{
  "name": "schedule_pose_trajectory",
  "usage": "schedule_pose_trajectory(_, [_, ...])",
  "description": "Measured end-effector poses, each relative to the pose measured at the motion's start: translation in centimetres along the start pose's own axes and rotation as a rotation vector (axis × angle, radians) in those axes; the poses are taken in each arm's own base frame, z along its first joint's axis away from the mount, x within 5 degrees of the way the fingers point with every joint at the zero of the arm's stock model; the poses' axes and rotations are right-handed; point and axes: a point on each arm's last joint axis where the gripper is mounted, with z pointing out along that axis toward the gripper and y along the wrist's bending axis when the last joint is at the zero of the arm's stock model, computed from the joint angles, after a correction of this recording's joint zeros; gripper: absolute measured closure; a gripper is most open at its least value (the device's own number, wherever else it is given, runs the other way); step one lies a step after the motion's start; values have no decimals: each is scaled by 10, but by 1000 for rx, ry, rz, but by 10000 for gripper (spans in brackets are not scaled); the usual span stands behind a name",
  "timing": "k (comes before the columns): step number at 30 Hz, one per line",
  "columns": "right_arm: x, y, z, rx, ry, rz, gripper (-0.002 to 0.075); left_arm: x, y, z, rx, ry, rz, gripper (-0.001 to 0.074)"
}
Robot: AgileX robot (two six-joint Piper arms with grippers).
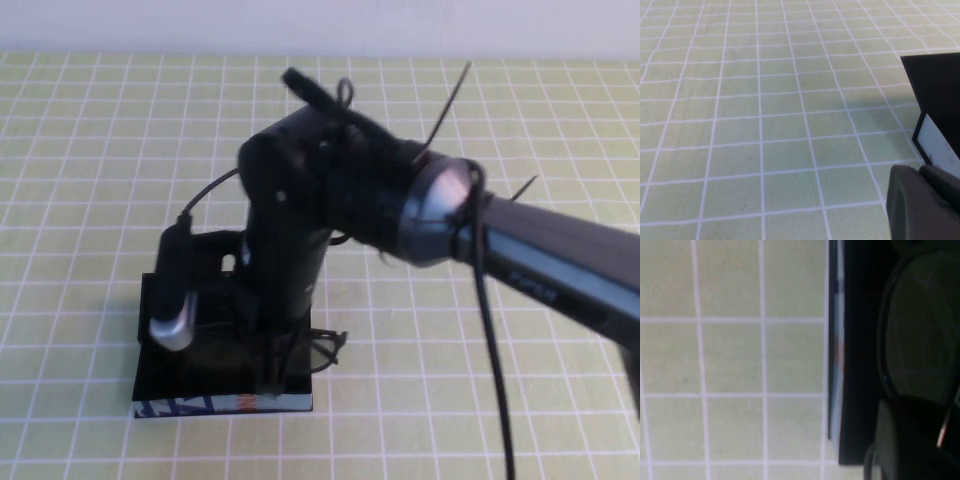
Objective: Return glasses to glasses case
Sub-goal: Place the glasses in the glasses case
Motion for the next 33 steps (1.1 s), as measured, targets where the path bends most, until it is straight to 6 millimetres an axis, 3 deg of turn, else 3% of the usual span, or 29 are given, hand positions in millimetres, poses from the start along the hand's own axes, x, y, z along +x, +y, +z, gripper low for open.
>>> schedule_pose_trajectory(11, [-28, 0, 21, 22, 4, -54, 664, 0, 0, 0, 0, 0, 0, 738])
schedule_pose_trajectory(33, [-30, -4, 47, -3, 39, -50, 664, 0, 0, 0, 0, 0, 0, 738])
